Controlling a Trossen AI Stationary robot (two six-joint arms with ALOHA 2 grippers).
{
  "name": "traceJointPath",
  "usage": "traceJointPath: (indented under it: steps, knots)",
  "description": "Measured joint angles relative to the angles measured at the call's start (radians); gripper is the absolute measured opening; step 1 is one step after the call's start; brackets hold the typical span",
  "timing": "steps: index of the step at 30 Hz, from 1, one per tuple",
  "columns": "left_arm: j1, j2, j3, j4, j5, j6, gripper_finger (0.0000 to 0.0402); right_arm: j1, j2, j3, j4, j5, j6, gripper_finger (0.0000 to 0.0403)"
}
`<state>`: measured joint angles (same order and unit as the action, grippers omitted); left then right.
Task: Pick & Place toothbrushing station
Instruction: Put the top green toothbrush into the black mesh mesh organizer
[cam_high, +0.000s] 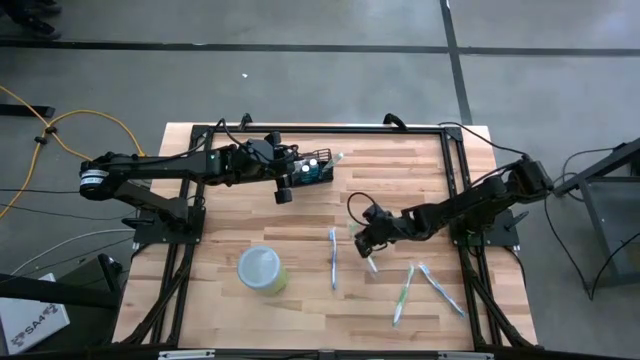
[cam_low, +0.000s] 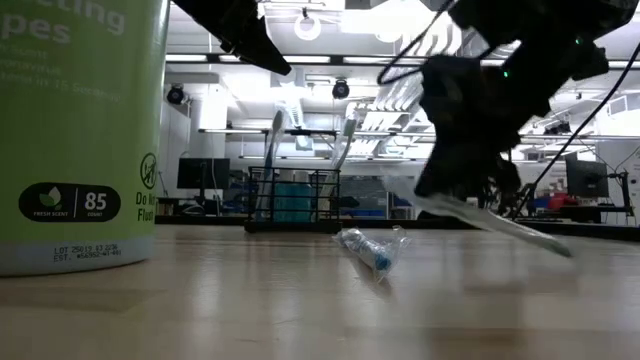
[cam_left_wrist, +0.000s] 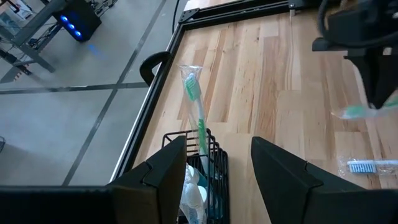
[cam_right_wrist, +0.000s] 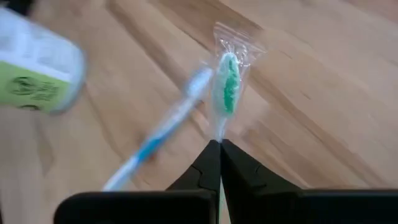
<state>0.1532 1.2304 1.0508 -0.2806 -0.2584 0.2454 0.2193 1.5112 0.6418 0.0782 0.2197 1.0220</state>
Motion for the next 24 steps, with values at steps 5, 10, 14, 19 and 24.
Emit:
traceJointPath:
  steps: [5, 10, 14, 19, 24]
  knots:
    - [0.000, 0.000, 0.000, 0.000, 0.000, -0.007, 0.0173, 0.000, -0.023, 0.003, 0.165, 0.018, -0.129, 0.0002]
    - [0.000, 0.000, 0.000, 0.000, 0.000, -0.009, 0.0173, 0.000, -0.058, 0.003, 0.241, 0.067, -0.277, 0.0003]
    - [0.000, 0.000, 0.000, 0.000, 0.004, -0.032, 0.0173, 0.000, -0.077, 0.003, 0.254, 0.153, -0.382, 0.0003]
    - [0.000, 0.000, 0.000, 0.000, 0.005, -0.044, 0.0173, -0.028, -0.103, 0.004, 0.295, 0.225, -0.518, 0.0003]
    - [0.000, 0.000, 0.000, 0.001, 0.005, -0.061, 0.0173, -0.095, -0.102, 0.002, 0.466, 0.226, -0.706, 0.0003]
